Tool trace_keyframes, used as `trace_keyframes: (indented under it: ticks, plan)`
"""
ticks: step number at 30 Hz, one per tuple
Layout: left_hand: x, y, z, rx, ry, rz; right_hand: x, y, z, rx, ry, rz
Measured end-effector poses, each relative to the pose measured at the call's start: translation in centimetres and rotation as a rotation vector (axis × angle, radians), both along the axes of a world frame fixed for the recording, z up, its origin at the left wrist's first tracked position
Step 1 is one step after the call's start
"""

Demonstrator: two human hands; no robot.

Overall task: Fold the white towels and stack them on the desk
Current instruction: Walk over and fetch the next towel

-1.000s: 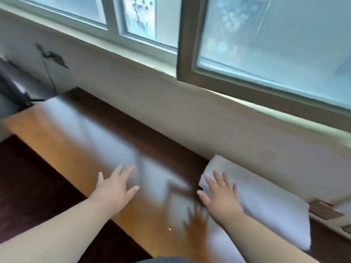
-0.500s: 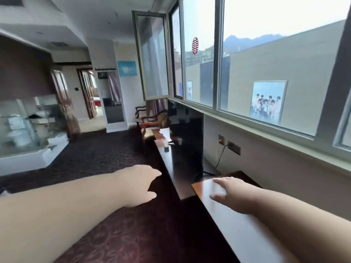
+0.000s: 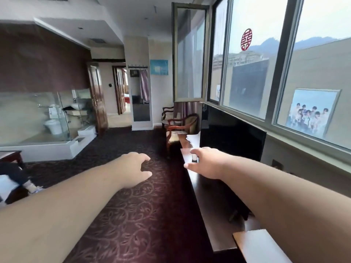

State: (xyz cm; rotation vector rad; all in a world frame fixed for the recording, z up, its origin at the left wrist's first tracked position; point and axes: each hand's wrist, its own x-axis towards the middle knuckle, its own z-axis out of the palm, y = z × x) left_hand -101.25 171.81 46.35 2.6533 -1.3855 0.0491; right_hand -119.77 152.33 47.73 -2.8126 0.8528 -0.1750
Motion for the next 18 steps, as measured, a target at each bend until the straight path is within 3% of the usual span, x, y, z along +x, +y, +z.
trace_keyframes:
  ticks: [9, 13, 18]
  plan:
    - [17.6, -14.2, -6.6, -0.19, 0.04, 0.165, 21.8, -17.1, -4.2, 0.095, 0.046, -0.062]
    - [26.4, -20.6, -10.2, -0.19, 0.025, 0.101, 32.4, -23.3, -7.3, 0.096, 0.087, -0.121]
    - [42.8, -29.6, -11.8, -0.194, 0.0, 0.033, 45.8, -31.5, -10.7, 0.033, 0.089, -0.158]
